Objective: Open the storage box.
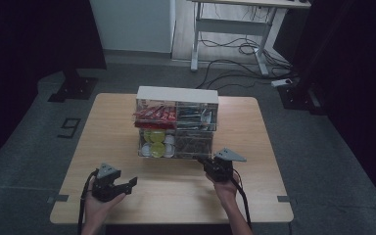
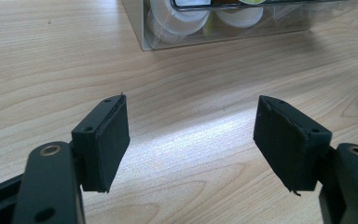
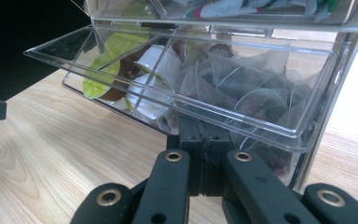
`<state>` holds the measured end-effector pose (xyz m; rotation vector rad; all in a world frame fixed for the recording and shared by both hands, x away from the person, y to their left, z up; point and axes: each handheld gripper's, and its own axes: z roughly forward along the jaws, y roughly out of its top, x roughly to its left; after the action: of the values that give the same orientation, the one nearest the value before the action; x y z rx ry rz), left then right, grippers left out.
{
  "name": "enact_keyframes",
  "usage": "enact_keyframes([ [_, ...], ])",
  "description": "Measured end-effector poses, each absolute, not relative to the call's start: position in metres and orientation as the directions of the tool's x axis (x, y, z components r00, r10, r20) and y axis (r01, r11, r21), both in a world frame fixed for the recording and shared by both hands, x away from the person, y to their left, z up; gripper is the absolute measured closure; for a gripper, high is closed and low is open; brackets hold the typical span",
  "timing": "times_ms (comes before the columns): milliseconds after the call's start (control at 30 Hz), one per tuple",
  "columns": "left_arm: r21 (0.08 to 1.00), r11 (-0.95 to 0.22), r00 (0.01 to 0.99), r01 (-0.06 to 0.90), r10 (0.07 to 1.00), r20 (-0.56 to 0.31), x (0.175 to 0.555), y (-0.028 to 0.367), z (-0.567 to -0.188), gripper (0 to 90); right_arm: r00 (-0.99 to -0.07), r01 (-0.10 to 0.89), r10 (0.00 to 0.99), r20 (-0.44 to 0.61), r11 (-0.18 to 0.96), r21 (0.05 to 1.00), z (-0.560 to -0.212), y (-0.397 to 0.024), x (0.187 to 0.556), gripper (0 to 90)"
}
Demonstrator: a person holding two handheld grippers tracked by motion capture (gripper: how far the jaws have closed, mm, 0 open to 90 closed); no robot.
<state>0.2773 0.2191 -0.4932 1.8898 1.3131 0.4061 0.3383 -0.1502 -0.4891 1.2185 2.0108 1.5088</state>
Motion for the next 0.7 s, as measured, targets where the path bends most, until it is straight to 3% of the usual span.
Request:
enact_keyframes([
  [700,0.754,-0.143,0.401,0.641,0.9,-0.17,0.276,0.222,-0.489,27.2,-0.578,0.396,0.789,0.208,0.049,0.917,-0.473,-0.147,0.341,89.2],
])
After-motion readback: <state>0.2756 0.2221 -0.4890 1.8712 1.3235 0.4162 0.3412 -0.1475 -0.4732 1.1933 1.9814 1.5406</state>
